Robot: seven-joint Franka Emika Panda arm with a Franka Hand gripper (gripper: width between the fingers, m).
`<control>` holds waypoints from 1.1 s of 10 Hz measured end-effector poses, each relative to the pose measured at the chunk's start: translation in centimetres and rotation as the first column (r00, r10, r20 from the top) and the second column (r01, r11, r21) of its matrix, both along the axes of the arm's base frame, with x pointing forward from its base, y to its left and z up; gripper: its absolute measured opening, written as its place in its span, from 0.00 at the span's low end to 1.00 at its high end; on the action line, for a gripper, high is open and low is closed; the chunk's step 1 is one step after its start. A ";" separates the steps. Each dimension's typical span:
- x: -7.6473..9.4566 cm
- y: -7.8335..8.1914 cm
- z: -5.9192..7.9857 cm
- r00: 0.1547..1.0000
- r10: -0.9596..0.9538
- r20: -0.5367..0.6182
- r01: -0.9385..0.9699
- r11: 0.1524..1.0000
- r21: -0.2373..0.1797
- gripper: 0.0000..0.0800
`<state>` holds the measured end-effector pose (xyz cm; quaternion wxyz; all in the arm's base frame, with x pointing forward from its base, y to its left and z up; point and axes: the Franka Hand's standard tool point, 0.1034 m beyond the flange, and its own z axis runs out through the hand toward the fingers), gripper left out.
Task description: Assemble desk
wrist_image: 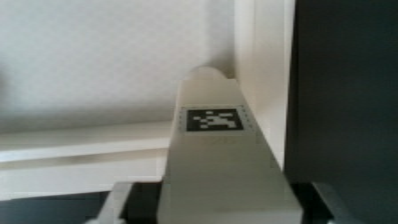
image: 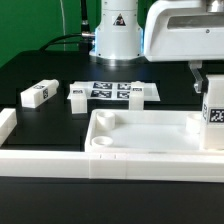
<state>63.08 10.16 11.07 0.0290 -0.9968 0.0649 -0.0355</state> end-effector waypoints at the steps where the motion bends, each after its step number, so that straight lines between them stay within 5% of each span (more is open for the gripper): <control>1: 0.0 0.0 0.0 0.998 -0.056 -0.003 0.056 0.998 0.004 0.36; 4: 0.1 -0.2 0.0 0.951 -0.308 -0.024 0.309 0.951 0.033 0.36; 11: 0.0 0.2 0.0 0.657 -0.748 -0.089 0.753 0.655 0.056 0.36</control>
Offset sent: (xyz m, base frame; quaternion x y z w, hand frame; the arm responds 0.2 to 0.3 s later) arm -0.0082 -0.0008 -0.0065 0.0261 -0.0220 0.2280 0.9731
